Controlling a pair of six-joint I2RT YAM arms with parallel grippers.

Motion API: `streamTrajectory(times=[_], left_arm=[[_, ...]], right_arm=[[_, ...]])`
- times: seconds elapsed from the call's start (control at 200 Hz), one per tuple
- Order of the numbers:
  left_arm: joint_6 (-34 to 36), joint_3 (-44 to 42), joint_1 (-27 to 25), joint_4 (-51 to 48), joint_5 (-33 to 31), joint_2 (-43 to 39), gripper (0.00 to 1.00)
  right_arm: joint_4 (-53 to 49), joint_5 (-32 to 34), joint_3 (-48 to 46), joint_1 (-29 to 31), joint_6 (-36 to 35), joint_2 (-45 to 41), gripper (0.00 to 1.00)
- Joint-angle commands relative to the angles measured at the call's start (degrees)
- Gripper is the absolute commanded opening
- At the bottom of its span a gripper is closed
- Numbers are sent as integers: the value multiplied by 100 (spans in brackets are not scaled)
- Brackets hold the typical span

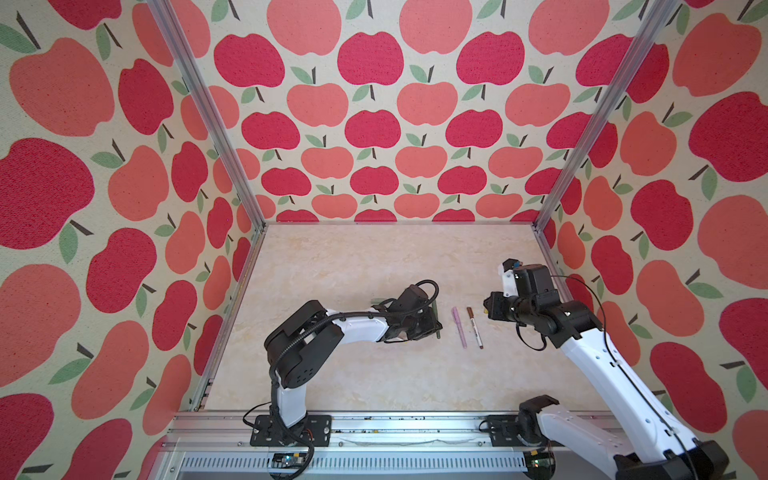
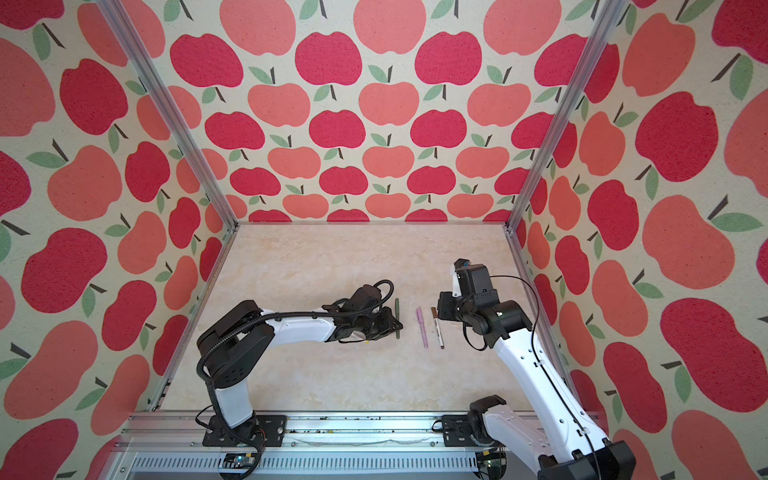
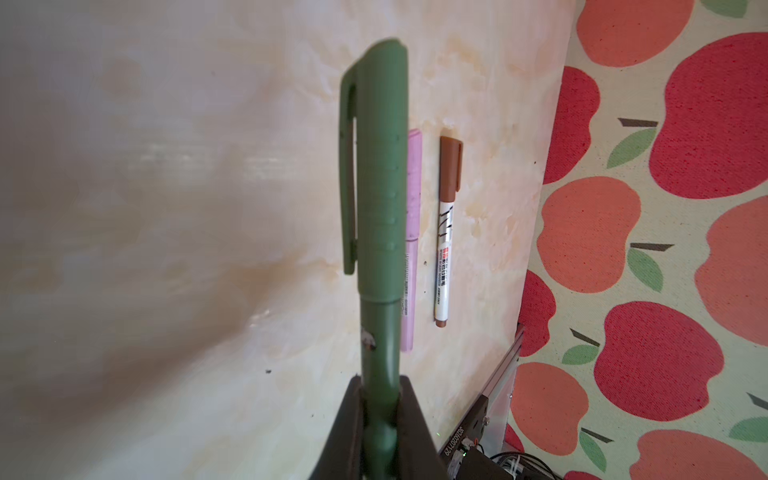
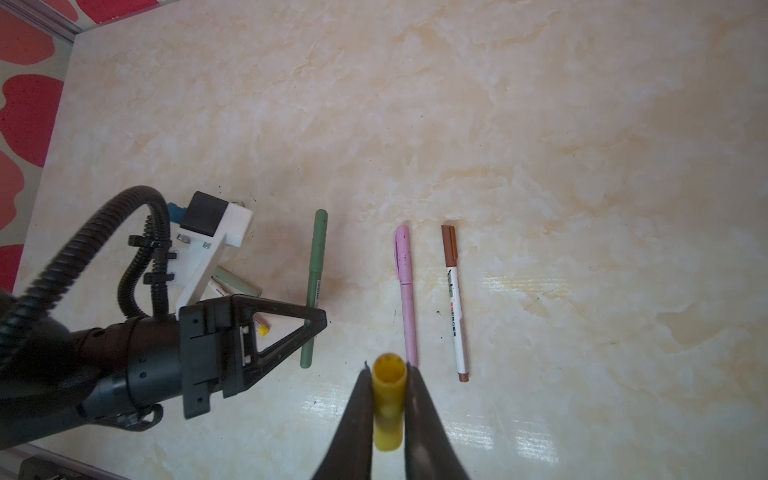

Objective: Insert the pens into the pen caps
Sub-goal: 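Lift the yellow cap with the right gripper while the left moves the green pen, then lower the capped green pen beside the pink pen with the left gripper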

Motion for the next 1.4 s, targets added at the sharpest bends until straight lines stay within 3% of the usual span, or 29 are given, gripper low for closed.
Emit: streamTrajectory(times=[0.0,0.365,0.64,0.981,1.391], left_arm=[[-562,510,-265,-643,-293,313,0],[-729,1591,-514,-2356,-654,943,0],[-678,2105,-559,-2772,-503,1324,0],[-802,1800,-337,-2737,-207,1377,5],[-253,1775,-40,-3018,138,1387,10]], right_arm=[[-252,39,-111,-75,34,-229,16],[-286,-156,-158,-300,-96,-676,15],[-424,-162,-17,-371,-159,-840,15],[-485,-170,25,-389,-142,-973,14],[-485,-138,6,-395,-142,-970,14]])
